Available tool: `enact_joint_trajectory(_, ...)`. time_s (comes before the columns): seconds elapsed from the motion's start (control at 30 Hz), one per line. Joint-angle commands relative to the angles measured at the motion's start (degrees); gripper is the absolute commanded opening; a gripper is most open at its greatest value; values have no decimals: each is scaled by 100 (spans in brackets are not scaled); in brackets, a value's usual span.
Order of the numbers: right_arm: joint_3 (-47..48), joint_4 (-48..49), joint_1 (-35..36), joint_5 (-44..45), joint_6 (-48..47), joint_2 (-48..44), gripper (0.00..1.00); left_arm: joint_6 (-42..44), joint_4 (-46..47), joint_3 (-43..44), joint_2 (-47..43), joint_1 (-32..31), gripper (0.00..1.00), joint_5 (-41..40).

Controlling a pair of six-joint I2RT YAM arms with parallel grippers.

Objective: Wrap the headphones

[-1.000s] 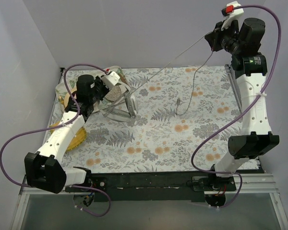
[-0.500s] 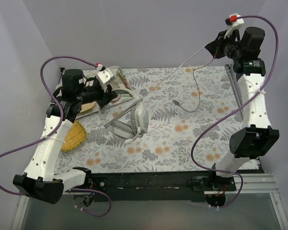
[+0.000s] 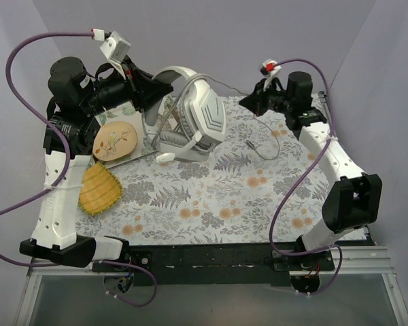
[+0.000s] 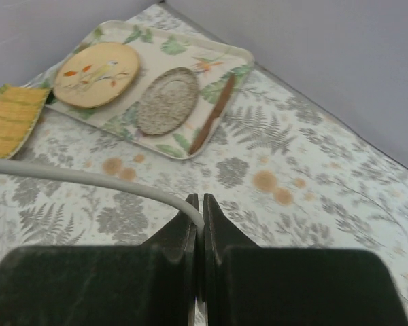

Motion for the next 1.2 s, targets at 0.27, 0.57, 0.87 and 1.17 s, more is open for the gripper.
enact_joint_trajectory(0.27,-1383,3916,2162,289,1340,494,25,-1443,536,1766,460,18,0,-2380)
enact_joint_trajectory(0.57,-1575,5157,2374,465,1974,1497,47,-1241,404,2172,645,9,0,-3389)
enact_joint_trajectory(0.87,-2516,4929,2374,597,1640,1436,55,-1109,457,2286,786,18,0,-4023)
enact_joint_trajectory(1.17,-2693,4183,2382,492,1358,1488,10,-1249,457,1847,707,35,0,-4330)
